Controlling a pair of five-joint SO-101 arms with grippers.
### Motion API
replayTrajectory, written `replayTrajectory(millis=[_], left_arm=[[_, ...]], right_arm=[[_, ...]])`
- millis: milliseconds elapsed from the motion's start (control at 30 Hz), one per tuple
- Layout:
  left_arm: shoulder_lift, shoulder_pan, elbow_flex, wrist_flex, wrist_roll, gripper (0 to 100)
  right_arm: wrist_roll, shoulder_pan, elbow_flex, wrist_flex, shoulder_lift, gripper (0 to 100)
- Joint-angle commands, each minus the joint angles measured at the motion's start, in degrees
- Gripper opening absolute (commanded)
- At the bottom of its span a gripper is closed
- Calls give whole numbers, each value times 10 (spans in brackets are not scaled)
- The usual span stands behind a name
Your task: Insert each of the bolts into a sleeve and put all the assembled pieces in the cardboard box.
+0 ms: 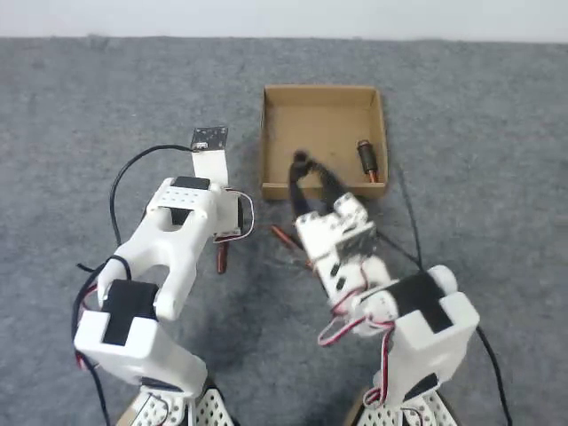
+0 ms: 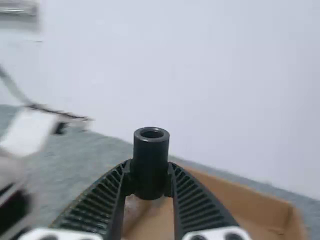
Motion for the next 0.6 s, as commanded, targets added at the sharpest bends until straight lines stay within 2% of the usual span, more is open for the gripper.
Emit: replayTrajectory(millis=[0, 133, 233, 567], left_arm=[[-10, -13, -13, -6, -5, 9], [-10, -13, -13, -6, -5, 9], [-10, -13, -13, -6, -5, 9], [-10, -13, -13, -6, -5, 9]], right_arm=[[-7, -48, 54, -64, -9, 6], [-10, -98, 122, -95, -10, 6], [-46, -117, 154, -95, -10, 6], [-51, -121, 179, -83, -29, 6]])
